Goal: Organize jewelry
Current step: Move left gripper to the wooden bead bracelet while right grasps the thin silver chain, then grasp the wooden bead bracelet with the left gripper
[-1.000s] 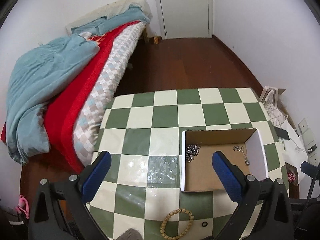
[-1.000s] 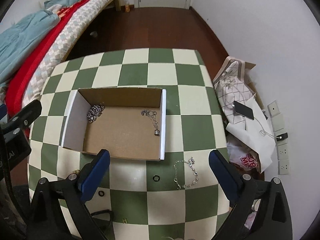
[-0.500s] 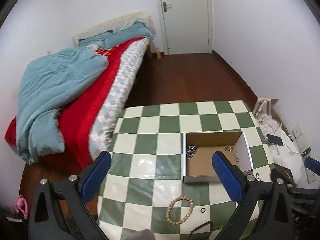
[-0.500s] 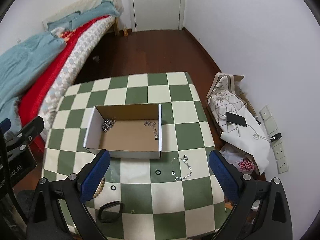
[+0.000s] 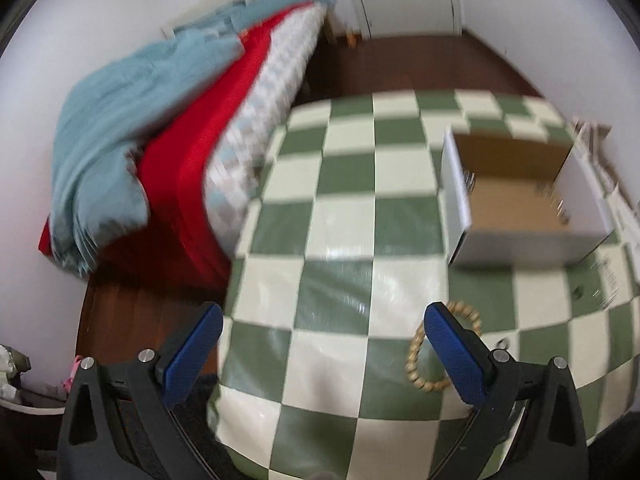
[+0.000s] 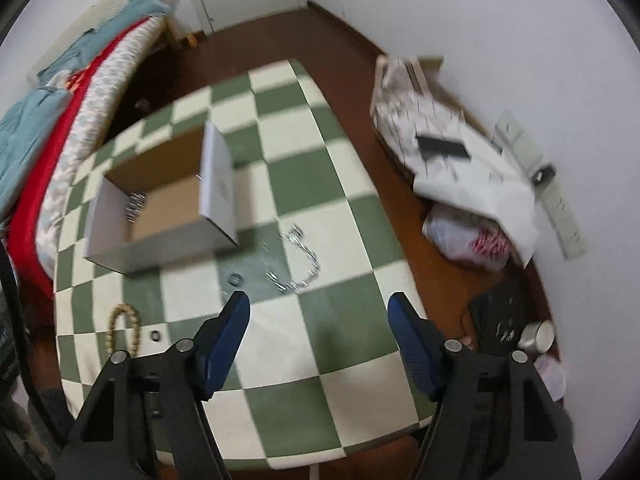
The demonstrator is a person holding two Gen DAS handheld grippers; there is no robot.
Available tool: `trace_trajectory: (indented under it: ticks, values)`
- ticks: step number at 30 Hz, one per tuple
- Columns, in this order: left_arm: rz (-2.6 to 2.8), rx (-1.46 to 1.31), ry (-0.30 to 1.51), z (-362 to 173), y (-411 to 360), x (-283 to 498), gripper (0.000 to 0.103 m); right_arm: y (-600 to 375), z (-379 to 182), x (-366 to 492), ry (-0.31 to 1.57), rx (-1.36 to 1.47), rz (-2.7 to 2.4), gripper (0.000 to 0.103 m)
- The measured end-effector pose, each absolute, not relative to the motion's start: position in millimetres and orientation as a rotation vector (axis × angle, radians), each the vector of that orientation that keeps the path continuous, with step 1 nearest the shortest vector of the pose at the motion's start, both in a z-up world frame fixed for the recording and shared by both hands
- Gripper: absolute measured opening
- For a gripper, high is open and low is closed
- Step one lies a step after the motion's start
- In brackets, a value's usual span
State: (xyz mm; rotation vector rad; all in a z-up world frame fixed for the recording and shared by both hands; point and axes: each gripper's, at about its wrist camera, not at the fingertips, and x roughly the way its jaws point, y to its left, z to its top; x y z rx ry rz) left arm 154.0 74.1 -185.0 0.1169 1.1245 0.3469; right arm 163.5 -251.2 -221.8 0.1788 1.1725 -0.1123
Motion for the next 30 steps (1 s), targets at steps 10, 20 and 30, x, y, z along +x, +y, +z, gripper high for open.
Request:
trace_trajectory:
  ticks: [10, 20, 30]
  values:
    - [0.258, 0.093, 1.301, -251.8, 70.0, 171.1, 0.089, -243.2, -303.9, 206.5, 1.263, 0.152, -0.111, 0.071]
    - [0.189, 0.119, 1.345, -269.5, 54.0, 172.3, 0.09, -219.5, -307.5, 215.6, 1.243, 0.014, -0.031, 0.003]
    - [0.042, 0.083, 1.34, -262.1, 43.2, 168.7, 0.031, -249.8, -305.5, 153.1, 1.299, 0.194, -0.011, 0.002]
